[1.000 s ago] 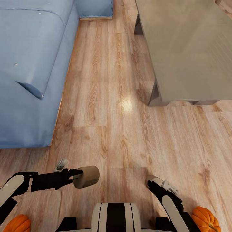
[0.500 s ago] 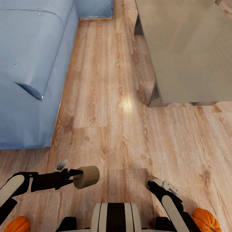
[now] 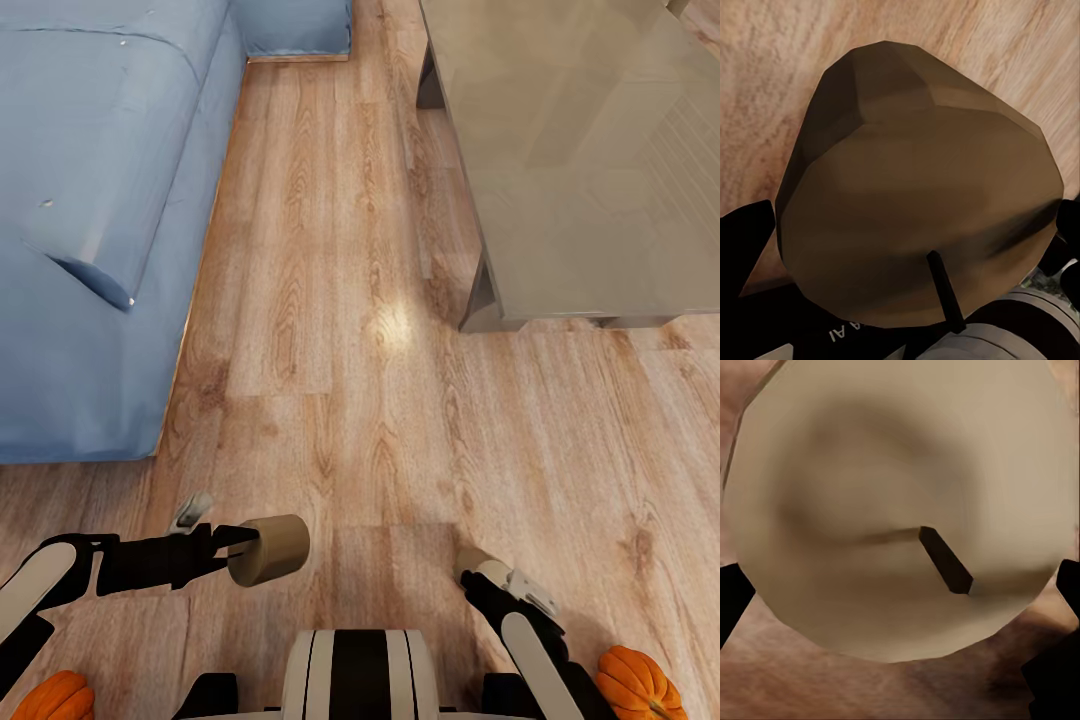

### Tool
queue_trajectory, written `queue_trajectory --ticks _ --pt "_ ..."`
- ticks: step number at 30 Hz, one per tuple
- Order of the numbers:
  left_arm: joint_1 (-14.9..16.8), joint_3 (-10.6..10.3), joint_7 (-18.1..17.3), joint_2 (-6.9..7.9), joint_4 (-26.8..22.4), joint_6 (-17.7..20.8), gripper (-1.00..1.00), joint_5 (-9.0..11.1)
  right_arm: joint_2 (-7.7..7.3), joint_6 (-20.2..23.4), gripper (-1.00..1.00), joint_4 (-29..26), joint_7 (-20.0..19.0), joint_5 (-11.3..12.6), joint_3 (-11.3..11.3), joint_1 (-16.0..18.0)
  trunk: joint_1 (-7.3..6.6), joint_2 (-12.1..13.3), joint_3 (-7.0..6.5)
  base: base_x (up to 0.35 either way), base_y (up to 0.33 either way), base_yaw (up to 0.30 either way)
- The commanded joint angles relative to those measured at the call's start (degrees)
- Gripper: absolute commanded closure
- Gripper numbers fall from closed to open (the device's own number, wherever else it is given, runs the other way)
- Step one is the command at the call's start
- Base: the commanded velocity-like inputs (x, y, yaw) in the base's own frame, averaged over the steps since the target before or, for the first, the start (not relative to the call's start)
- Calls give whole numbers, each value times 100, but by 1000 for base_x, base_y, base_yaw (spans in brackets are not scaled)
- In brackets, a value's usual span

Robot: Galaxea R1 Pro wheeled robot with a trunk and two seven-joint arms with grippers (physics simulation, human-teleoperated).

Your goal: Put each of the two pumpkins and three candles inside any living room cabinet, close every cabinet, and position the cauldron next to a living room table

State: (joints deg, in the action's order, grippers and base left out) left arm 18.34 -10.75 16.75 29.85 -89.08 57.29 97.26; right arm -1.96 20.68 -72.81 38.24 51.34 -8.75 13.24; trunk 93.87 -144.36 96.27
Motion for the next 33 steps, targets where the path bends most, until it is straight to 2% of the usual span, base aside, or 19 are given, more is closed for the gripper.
queue_trajectory --ticks 1,5,8,33 --pt "3 -6 57 4 -4 1 100 65 -6 11 -100 19 43 24 -13 3 -1 -1 3 0 0 0" --pt "3 -6 55 4 -4 1 100 65 -6 7 -100 59 43 14 -13 3 -1 -1 3 0 0 0" --pt "3 -6 55 4 -4 2 100 65 -6 6 -100 64 33 12 -13 3 7 -5 69 0 0 0" --pt "3 -6 56 5 -4 3 100 65 -6 -73 -100 65 -27 7 -13 3 7 -5 69 22 0 0"
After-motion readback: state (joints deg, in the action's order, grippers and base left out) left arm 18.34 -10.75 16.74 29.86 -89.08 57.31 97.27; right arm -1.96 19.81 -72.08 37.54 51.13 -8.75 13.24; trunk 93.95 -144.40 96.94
